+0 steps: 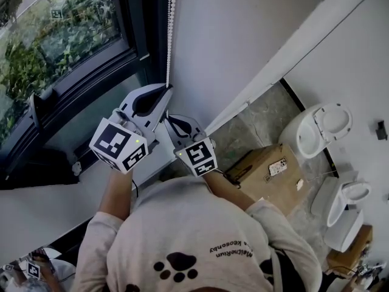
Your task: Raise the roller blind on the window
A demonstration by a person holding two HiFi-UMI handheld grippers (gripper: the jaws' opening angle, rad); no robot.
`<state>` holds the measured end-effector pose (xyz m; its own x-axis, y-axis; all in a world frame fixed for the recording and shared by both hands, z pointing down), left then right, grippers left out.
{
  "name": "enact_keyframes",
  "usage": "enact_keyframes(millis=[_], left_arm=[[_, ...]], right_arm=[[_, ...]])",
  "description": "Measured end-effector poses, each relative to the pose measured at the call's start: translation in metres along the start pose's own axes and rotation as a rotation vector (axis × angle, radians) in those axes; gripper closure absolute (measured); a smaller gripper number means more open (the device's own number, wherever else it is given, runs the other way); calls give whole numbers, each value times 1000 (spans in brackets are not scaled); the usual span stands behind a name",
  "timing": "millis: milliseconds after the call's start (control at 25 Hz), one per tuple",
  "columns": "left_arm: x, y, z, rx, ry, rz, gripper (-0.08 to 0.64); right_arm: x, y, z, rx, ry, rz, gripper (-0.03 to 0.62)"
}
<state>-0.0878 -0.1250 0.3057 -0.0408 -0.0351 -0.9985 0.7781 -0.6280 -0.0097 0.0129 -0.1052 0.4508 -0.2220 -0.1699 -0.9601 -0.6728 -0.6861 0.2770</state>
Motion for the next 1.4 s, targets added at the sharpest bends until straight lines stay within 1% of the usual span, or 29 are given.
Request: enact_keyframes(millis=[200,560,840,1080,1120,1200,1240,1320,1400], left_arm=[[-18,3,2,3,-24,26,552],[-45,3,1,12,-57,35,552],[-62,2,1,34,-56,33,552],[-64,0,1,42,-50,19,552],[-64,0,1,44,-51,17,552],[-64,0,1,45,-52,15,552],[-64,-1,2,45,-52,14,552],[-64,-1,3,48,-52,12,552],[-64,-2,5,51,-52,8,552]], right_arm=[[-15,2,1,6,20,48,580],[-39,7,-1,9,29,101,580],[-54,9,-2,2,31,131,580],[-54,6,0,-3,8,136,578],[-51,4,1,2,6,130,570],[-43,-3,2,17,27,88,439],[-35,-9,1,18,48,51,425],[-14,-24,-2,5,83,-51,425],[17,-43,-5,-22,73,-157,426]])
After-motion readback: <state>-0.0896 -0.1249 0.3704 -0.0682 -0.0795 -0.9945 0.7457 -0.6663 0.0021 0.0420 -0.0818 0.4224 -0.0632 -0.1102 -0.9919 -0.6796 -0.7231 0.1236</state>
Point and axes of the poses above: the fingertips, and each gripper's own axes: y forward along the fingers, z to its left, x out of its top, the point moved 8 cm from there along -y, backward along the fingers, and after that the axes turned 3 degrees about z, right-handed, at the moved point
